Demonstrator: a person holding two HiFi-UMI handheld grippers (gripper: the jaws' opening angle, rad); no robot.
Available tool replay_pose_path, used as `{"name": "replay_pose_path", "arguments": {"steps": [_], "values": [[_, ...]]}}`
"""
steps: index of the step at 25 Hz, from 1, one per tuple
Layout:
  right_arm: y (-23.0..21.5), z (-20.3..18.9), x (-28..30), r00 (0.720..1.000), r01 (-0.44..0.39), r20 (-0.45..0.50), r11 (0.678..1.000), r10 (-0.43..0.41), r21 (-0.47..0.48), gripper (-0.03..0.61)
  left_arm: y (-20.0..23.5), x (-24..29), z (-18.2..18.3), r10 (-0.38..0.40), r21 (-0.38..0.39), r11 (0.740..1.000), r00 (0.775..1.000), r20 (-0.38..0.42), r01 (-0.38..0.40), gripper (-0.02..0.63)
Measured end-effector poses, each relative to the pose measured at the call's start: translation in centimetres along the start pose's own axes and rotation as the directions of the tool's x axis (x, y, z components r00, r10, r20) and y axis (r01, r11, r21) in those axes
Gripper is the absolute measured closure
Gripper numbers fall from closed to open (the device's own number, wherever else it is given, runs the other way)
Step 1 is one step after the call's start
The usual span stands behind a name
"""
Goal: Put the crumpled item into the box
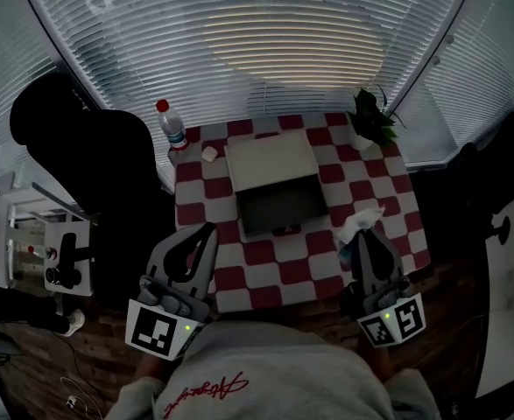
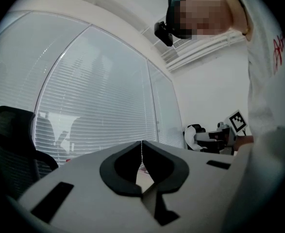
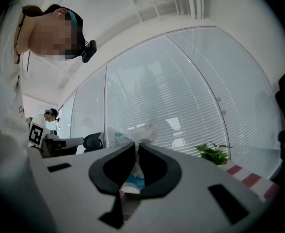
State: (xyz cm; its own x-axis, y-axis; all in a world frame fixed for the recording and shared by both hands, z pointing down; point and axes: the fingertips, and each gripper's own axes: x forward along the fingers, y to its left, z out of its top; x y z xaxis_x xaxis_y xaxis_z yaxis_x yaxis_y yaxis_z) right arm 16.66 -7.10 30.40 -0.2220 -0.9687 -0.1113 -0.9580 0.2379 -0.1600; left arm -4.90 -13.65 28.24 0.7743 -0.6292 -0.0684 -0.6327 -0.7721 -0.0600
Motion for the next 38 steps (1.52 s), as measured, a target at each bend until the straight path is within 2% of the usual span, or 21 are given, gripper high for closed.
{"name": "replay_pose_path", "arguments": {"steps": [13,17,20,24,26,38], "values": [[-0.1,-1.3,4.2,1.0,0.025,-0.004,1.0,-0.025,0.004,0.546,3.6,2.7,-1.8,-0.047,-0.03,0.998,0.998,-0.028,0.046,0.595],[-0.3,-1.5,5.2,0.999,0.036,0.001,0.999,-0.036,0.009,0.546,4.4,3.4,-1.8,-0.06,-0.026,0.998,0.998,0.0,0.06,0.595],[-0.3,-1.3,5.8,0.999,0.043,0.009,0.999,-0.042,-0.006,0.546,4.6,3.8,-2.2,-0.077,-0.034,0.996,0.997,-0.019,0.077,0.595],[-1.2,-0.5,5.8,0.998,0.064,0.02,0.998,-0.063,-0.019,0.546,4.8,4.7,-1.3,-0.083,-0.024,0.996,0.996,0.033,0.084,0.595],[-1.5,-0.2,5.6,0.998,0.063,0.019,0.998,-0.062,-0.016,0.546,4.4,4.8,-1.4,-0.088,-0.034,0.996,0.996,0.015,0.088,0.595],[-2.9,0.1,7.3,0.999,-0.032,-0.036,0.998,0.03,-0.048,0.546,3.7,5.8,-0.3,-0.006,-0.032,0.999,1.0,-0.004,0.006,0.596]]}}
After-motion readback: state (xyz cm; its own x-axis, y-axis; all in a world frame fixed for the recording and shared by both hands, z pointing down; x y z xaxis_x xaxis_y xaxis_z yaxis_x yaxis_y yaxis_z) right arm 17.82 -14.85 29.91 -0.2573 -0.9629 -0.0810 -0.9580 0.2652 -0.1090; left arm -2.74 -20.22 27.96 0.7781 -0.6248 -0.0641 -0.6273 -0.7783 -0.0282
